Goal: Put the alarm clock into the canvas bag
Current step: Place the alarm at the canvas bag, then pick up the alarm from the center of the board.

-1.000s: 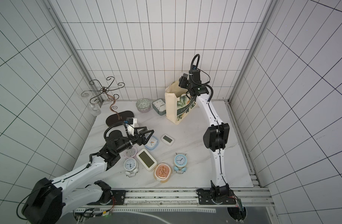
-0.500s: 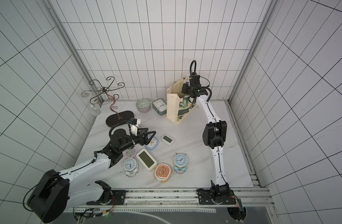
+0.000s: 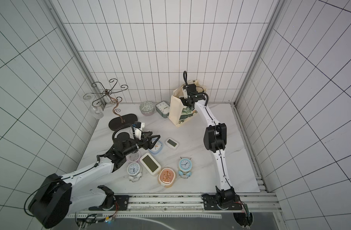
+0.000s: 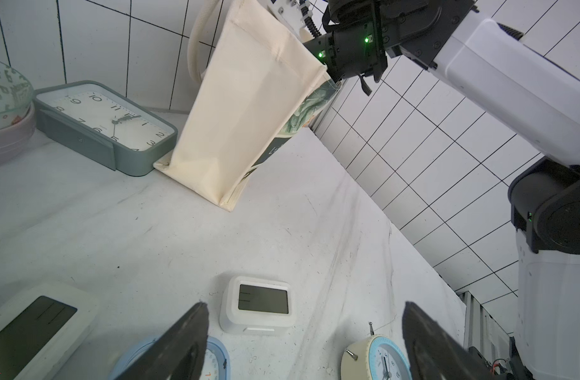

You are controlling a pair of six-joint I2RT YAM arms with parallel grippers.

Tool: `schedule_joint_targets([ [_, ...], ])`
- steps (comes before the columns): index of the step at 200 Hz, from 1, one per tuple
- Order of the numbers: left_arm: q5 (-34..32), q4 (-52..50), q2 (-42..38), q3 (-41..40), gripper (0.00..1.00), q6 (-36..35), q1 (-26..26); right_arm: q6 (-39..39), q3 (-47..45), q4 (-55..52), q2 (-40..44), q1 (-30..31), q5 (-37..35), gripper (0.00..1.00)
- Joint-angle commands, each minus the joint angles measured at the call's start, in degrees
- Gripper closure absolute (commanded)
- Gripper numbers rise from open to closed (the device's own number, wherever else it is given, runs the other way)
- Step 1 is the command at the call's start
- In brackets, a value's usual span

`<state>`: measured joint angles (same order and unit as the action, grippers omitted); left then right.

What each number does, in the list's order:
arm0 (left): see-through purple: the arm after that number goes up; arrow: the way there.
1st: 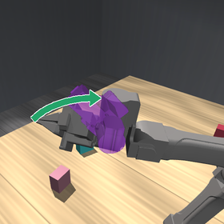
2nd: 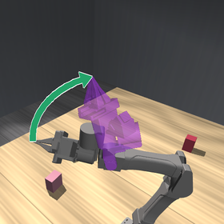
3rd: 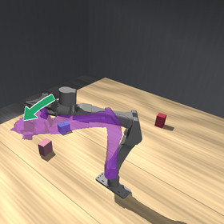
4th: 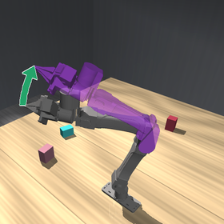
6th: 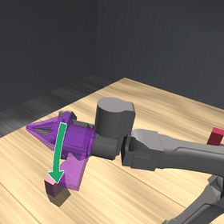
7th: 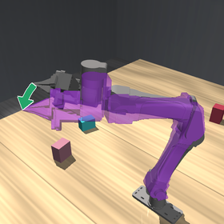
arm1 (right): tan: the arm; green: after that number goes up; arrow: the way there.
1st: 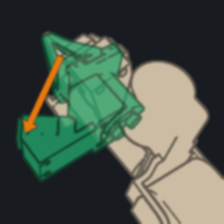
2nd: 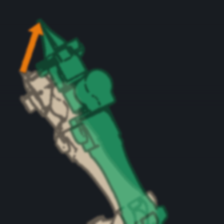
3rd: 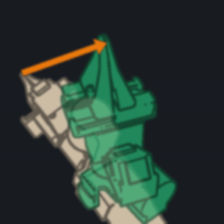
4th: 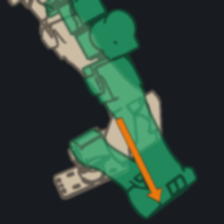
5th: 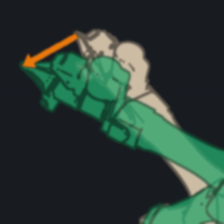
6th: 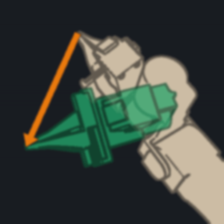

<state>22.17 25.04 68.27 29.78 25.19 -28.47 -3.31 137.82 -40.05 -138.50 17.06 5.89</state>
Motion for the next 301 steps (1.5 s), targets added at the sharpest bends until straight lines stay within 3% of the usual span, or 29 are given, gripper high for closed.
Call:
schedule_joint_targets([
  [1,0.5,0.6,0.4,1.2,0.11,-0.8,-0.3,1.1,-3.3,-5.8,-4.1,0.1,2.0,0.63],
  [10,0.5,0.6,0.3,1.2,0.11,-0.8,-0.4,0.9,-2.4,-5.8,-4.1,0.1,2.3,0.58],
  [20,0.4,0.5,0.2,1.2,0.11,-0.7,-0.4,0.6,-1.6,-5.8,-3.9,0.1,2.4,0.45],
  [26,0.3,0.4,0.1,1.2,0.11,-0.8,-0.4,0.5,-1.1,-5.7,-3.4,0.1,2.1,0.31],
  [33,0.3,0.3,0.1,1.3,0.11,-0.8,-0.4,0.6,-0.8,-5.7,-2.9,0.2,1.5,0.04],
  [38,0.2,0.2,0.0,1.3,0.11,-0.9,-0.4,0.6,-0.6,-5.7,-2.2,0.2,1.1,0.00],
  [92,-1.2,-1.6,-0.9,1.6,0.11,-1.0,-0.4,-1.4,-2.1,-4.6,10.1,-0.2,-1.9,0.00],
  [170,-1.9,-3.0,-3.2,1.5,0.11,-1.6,-0.4,-2.2,-7.5,-3.9,24.1,-2.0,0.2,0.00],
  [188,-2.9,-4.3,-4.1,1.6,0.11,-1.6,-0.4,-0.3,-15.1,-1.1,31.8,-1.1,0.5,0.00],
  [218,-7.3,-9.5,-5.1,1.8,0.11,0.2,-0.2,5.1,-36.3,4.1,44.8,1.3,4.5,0.00],
  [246,-8.7,-14.5,-6.5,1.1,0.10,3.1,0.4,11.9,-56.2,8.8,53.8,4.4,8.2,0.06],
  [276,-7.1,-18.1,-7.6,-0.5,0.10,8.0,2.2,13.7,-71.3,14.6,57.9,6.3,11.8,0.08],
  [301,-3.4,-16.7,-7.3,-3.1,0.10,9.8,3.3,13.8,-75.9,16.7,54.9,8.1,14.0,0.09],
])
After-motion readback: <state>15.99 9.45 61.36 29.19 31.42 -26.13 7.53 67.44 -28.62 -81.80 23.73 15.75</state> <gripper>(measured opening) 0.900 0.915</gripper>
